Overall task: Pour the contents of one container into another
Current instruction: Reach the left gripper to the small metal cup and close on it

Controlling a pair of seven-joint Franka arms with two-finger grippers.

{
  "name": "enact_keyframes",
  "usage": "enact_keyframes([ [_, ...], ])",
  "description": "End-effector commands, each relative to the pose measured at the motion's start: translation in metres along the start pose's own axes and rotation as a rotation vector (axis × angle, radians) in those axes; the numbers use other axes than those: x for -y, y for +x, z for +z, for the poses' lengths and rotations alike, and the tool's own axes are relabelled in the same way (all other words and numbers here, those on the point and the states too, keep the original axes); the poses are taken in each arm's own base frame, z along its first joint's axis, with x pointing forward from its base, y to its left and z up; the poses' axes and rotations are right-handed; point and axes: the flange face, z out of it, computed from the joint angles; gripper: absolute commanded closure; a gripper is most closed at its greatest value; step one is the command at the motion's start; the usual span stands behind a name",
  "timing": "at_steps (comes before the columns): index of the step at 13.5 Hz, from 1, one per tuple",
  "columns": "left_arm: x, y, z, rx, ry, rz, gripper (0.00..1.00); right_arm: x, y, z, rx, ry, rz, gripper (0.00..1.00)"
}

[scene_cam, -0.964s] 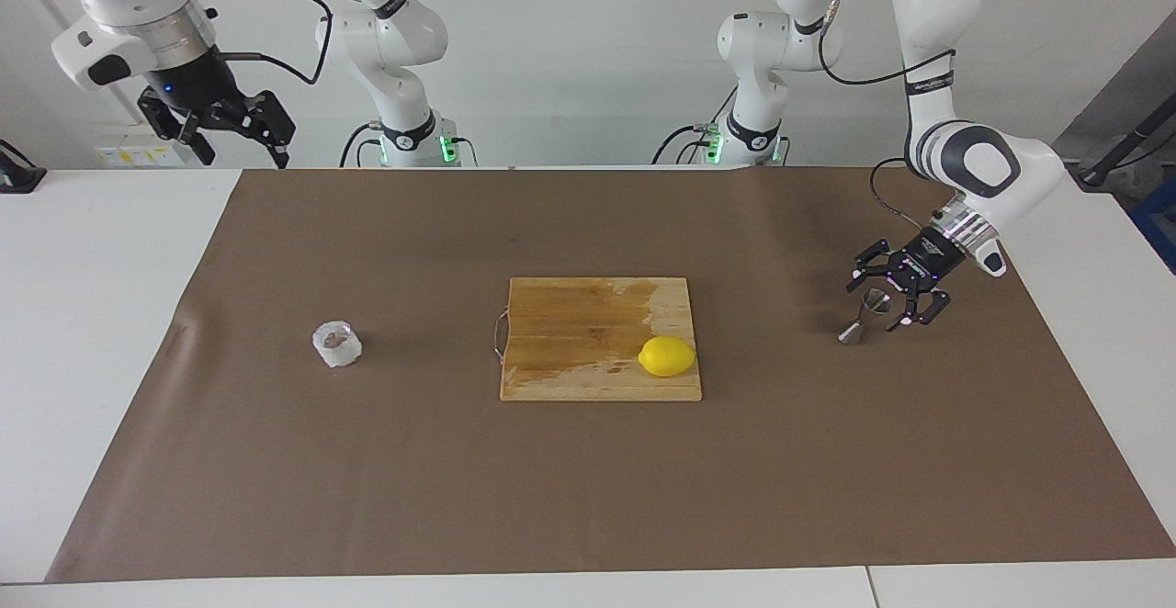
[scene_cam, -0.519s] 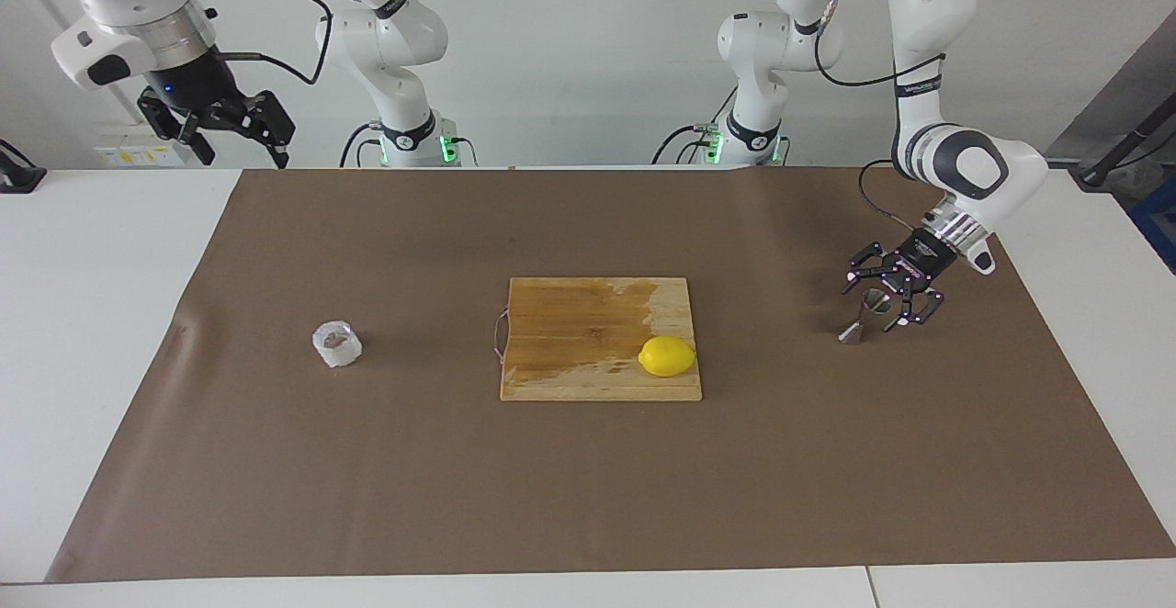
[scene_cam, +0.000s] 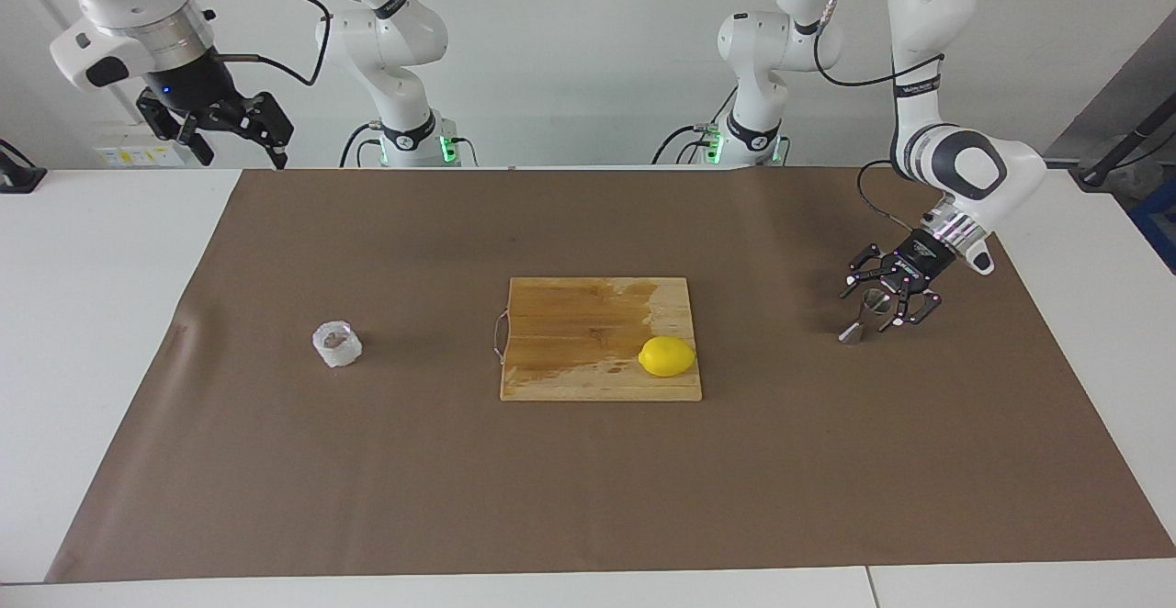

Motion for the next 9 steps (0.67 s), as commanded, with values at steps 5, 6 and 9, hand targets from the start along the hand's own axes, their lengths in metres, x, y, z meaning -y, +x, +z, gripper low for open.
enact_keyframes([
  [5,0.0042,-0.0099,0.0019,0.035,0.002,-0.005,0.13,-0.0031,-0.0066,0.0009,-0.003,0.009,0.010,0.00],
  [6,0.0042,-0.0119,0.0024,0.043,0.010,-0.003,0.15,-0.0031,-0.0066,0.0009,-0.003,0.009,0.010,0.00],
  [9,0.0035,-0.0126,0.0014,0.050,0.013,-0.005,0.27,-0.0040,-0.0071,0.0009,-0.003,0.009,0.010,0.00],
])
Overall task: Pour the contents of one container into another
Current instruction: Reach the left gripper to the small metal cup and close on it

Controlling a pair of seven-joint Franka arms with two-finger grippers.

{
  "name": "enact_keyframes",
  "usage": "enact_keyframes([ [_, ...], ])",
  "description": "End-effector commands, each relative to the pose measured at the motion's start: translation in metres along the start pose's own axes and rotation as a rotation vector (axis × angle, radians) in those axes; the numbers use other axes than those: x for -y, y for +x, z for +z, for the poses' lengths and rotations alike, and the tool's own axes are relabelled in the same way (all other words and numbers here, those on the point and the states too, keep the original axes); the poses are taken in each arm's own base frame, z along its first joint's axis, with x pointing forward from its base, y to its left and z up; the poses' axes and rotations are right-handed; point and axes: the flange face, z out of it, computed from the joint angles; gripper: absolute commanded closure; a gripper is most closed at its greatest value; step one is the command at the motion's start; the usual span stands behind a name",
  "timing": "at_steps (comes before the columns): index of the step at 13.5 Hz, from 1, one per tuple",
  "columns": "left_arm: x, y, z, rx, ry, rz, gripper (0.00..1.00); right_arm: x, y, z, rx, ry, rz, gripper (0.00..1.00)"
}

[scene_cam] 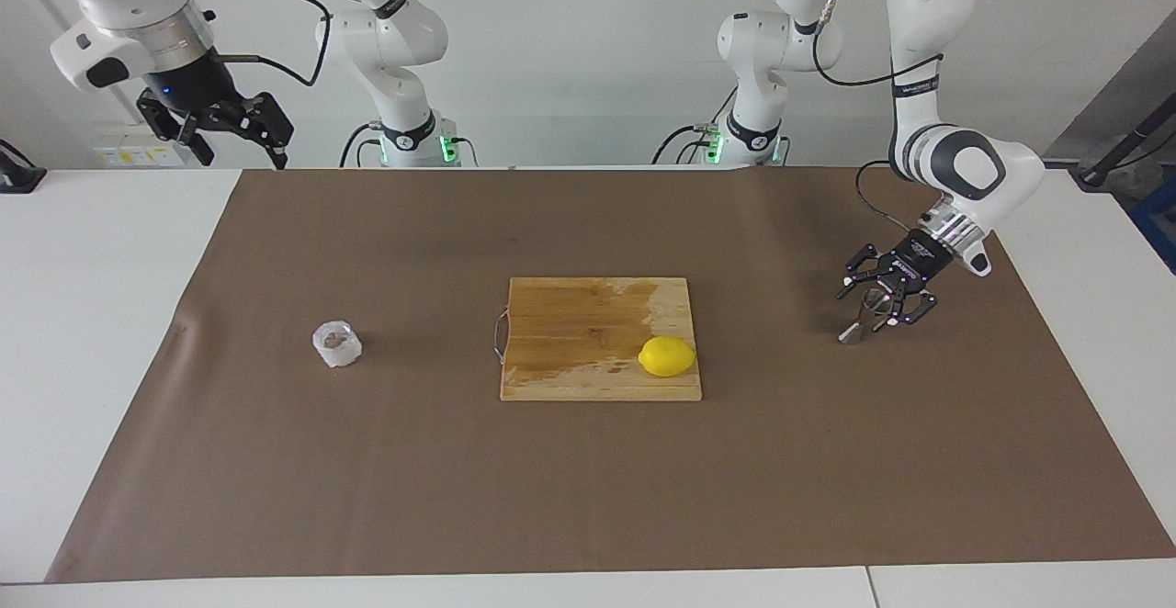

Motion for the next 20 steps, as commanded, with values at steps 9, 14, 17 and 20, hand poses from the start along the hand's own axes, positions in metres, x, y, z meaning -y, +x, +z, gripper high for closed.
enact_keyframes([
  [9,0.002,-0.004,-0.003,0.017,-0.009,-0.011,0.70,-0.005,-0.009,0.002,0.002,0.010,0.011,0.00],
  [14,0.001,-0.004,-0.003,0.017,-0.010,-0.013,0.83,-0.005,-0.009,0.002,0.002,0.010,0.010,0.00],
  [17,-0.004,-0.014,-0.001,0.020,-0.010,-0.039,0.86,-0.006,-0.009,0.002,0.002,0.010,0.011,0.00],
  [20,-0.009,-0.035,0.008,0.024,-0.004,-0.057,0.87,-0.006,-0.009,0.002,0.002,0.010,0.011,0.00],
])
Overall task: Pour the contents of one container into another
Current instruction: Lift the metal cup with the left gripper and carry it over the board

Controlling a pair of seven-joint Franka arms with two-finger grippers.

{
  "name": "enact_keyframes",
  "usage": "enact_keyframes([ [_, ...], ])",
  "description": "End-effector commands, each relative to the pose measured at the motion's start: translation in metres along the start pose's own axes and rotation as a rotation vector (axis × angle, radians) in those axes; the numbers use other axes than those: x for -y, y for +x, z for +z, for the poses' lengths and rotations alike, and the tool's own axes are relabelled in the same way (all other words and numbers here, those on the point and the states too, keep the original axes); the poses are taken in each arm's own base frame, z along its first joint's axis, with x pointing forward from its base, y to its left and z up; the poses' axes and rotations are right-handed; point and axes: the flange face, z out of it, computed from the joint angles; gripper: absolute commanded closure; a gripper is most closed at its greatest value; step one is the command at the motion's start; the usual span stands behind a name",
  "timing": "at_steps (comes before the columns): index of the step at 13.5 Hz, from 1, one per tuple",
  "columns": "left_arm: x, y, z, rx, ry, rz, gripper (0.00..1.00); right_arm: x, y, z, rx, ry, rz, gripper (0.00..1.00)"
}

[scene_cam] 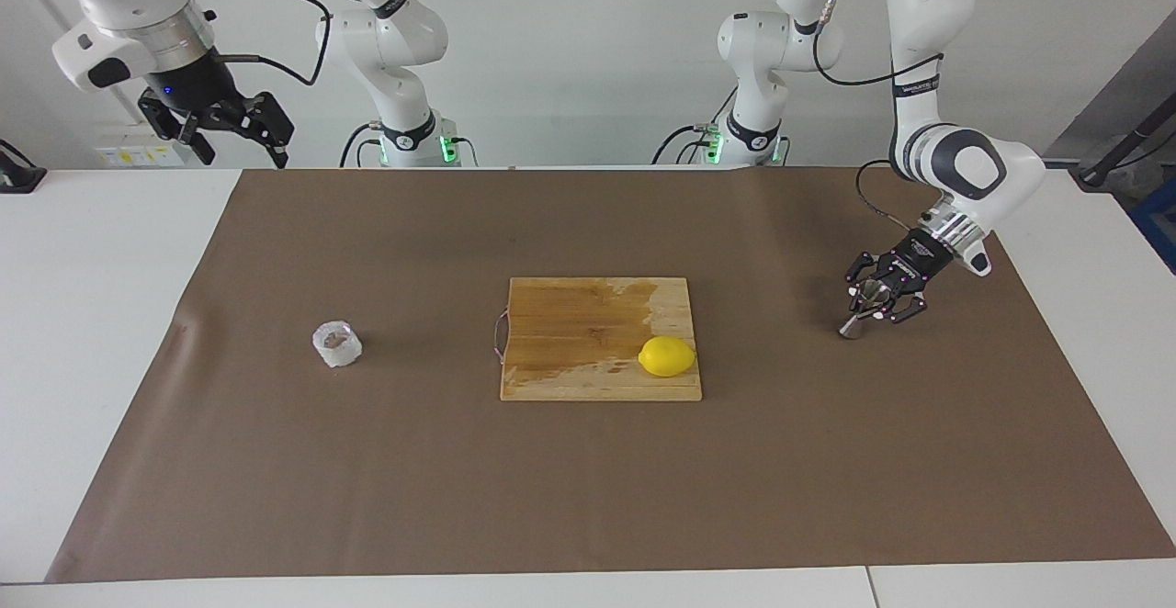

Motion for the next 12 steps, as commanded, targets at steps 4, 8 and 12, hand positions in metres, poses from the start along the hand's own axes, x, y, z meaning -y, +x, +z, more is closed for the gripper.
enact_keyframes([
  [4,-0.007,-0.045,0.013,0.019,-0.009,-0.068,0.90,-0.008,-0.006,0.000,-0.006,0.005,0.014,0.00],
  [8,0.001,-0.087,0.041,0.038,0.043,-0.078,0.90,-0.009,-0.006,0.000,-0.006,0.002,0.018,0.00],
  [12,0.017,-0.129,0.075,0.034,0.054,-0.055,0.90,-0.010,-0.006,0.001,-0.004,0.002,0.019,0.00],
])
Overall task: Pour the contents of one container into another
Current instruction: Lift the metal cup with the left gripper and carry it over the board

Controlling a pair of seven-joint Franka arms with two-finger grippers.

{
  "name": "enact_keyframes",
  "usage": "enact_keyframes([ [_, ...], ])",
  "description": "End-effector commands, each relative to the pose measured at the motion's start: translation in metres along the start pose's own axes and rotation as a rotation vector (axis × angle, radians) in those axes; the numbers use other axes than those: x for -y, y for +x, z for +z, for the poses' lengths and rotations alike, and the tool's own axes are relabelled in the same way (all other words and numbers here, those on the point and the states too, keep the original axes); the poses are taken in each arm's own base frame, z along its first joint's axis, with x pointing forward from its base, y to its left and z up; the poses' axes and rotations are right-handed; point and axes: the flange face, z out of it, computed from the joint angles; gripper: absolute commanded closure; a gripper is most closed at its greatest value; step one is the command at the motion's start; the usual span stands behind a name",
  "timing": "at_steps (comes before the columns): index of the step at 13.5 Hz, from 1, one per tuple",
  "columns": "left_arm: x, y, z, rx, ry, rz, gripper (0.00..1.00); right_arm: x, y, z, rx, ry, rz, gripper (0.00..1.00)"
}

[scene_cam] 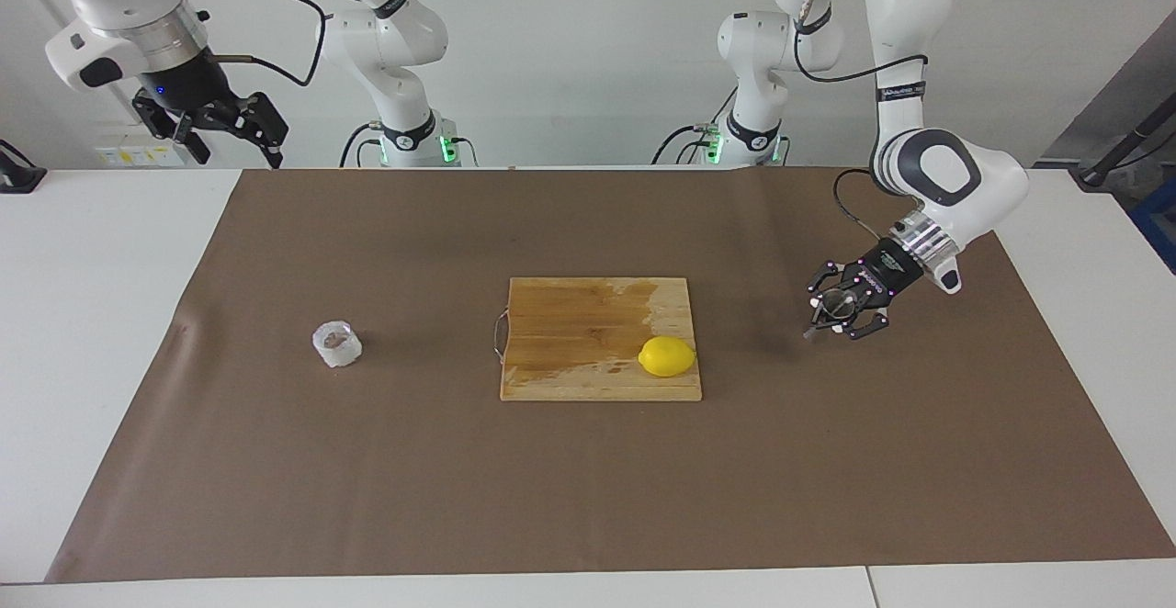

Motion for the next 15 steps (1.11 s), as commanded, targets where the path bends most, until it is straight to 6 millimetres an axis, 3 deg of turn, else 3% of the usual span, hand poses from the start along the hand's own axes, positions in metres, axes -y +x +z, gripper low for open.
enact_keyframes([
  [1,0.014,-0.031,0.022,0.025,-0.010,0.002,0.90,-0.004,-0.006,0.000,-0.005,0.000,0.009,0.00],
  [10,0.064,-0.122,0.068,0.110,0.006,0.037,0.92,-0.011,-0.010,0.003,0.003,0.001,0.019,0.00],
  [15,0.133,-0.169,0.121,0.100,-0.091,-0.024,0.92,-0.013,-0.010,0.003,0.003,0.001,0.024,0.00],
])
